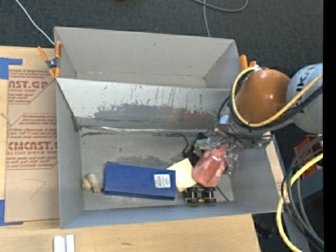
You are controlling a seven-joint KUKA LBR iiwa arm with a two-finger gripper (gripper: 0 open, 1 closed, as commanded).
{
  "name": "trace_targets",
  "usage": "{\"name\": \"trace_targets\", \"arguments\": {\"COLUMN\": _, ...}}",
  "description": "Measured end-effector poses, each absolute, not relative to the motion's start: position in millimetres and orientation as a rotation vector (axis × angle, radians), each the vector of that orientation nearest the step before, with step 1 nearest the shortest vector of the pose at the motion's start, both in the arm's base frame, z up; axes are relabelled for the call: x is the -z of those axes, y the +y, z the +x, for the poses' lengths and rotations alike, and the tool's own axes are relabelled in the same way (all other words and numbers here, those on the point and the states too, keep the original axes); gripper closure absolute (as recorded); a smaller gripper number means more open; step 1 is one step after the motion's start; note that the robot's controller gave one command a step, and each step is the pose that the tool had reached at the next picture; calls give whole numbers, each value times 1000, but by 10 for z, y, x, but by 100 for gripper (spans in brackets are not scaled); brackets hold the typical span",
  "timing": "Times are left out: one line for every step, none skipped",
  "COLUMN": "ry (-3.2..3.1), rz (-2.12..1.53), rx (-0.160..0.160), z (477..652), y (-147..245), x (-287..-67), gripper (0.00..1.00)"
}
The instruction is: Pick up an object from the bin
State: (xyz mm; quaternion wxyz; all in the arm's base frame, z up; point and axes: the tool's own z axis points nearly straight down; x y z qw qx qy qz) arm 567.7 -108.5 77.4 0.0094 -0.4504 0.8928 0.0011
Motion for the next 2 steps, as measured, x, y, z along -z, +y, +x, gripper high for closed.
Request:
{"name": "trace_targets", "arguments": {"ry": 2795, "rz": -1412, "rx": -9, "z": 5650, "y": -1089, "x": -965, "gripper": 100}}
{"name": "trace_targets", "arguments": {"ry": 2799, "rz": -1413, "rx": -9, "z": 5637, "y": -1103, "x": -1169, "gripper": 100}}
